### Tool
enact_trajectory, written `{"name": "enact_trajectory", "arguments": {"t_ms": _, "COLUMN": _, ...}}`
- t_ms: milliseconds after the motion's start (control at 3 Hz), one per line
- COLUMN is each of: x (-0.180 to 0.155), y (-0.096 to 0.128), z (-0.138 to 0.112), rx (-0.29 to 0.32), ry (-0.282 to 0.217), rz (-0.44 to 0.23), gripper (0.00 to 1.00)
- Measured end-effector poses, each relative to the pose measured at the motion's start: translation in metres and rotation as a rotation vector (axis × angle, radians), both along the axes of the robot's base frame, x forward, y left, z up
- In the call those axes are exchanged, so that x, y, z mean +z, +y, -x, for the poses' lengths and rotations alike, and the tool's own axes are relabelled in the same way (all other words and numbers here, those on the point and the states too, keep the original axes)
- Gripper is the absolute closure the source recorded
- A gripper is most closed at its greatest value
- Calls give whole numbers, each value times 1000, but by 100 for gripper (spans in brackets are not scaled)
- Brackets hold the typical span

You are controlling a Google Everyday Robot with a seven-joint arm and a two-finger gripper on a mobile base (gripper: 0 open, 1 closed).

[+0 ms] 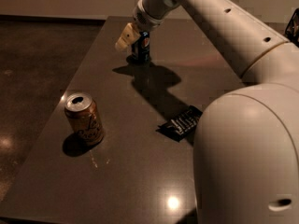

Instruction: Move pepsi can near rxbar chocolate

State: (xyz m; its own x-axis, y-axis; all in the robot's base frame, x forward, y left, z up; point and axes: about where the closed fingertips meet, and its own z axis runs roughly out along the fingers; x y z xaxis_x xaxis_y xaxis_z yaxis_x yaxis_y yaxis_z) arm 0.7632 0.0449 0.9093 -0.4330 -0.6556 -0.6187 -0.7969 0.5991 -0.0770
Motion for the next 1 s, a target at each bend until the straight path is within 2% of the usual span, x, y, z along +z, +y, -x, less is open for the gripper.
{"name": "enact_trajectory", "arguments": {"t_ms": 667, "x": 5, "y": -12, "z": 12, "rx": 2, "ry": 0, "rz": -12, "gripper": 65}}
{"name": "enact_trajectory", "arguments": {"t_ms": 1000, "x": 18, "y": -27, "z": 37, "rx": 25, "ry": -11, "rz": -27, "gripper": 88}}
